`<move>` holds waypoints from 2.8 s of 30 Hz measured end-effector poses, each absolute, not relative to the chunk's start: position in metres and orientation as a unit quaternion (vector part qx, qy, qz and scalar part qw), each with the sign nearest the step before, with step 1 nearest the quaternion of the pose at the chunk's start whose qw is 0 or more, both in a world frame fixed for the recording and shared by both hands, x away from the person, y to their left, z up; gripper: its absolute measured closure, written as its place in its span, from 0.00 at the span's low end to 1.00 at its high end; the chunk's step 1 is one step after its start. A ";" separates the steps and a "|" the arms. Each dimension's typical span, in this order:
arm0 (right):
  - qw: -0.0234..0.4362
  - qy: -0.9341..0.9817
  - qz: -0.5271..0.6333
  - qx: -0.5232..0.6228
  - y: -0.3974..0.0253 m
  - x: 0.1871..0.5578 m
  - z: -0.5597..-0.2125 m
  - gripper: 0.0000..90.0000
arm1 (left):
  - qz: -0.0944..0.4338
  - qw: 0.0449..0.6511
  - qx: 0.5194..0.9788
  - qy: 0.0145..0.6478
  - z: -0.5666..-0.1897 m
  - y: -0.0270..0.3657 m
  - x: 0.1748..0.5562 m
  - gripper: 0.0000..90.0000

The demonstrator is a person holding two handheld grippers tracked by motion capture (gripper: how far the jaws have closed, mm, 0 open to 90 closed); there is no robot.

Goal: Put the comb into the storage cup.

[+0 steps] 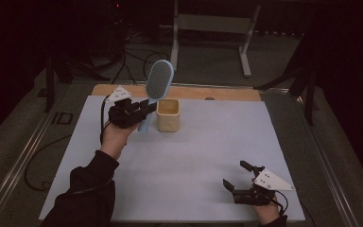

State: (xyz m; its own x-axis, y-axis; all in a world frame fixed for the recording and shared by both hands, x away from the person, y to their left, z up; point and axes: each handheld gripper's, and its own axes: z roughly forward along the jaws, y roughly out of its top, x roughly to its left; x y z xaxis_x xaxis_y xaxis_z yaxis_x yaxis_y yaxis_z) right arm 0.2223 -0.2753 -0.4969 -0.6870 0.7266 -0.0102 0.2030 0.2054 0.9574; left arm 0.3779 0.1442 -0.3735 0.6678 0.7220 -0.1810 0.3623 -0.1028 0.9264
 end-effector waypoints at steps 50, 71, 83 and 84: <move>0.237 0.732 0.554 0.316 -0.277 0.222 -0.496 0.09 | 0.184 0.622 0.675 0.352 -0.358 0.100 0.430 0.78; 0.235 0.732 0.556 0.316 -0.277 0.223 -0.497 0.09 | 0.195 0.641 0.652 0.355 -0.372 0.091 0.452 0.78; 0.232 0.736 0.555 0.312 -0.275 0.223 -0.497 0.09 | 0.193 0.644 0.642 0.368 -0.391 0.095 0.463 0.78; 0.231 0.736 0.555 0.312 -0.276 0.222 -0.497 0.09 | 0.192 0.643 0.643 0.369 -0.393 0.095 0.464 0.78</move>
State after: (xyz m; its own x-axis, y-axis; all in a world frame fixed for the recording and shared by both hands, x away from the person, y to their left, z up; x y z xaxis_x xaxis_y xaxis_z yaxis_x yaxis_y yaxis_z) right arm 0.2224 -0.2756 -0.4974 -0.6984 0.7157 0.0056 0.2023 0.1899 0.9607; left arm 0.4642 0.0954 -0.3929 0.6538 0.7216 -0.2276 0.2266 0.1003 0.9688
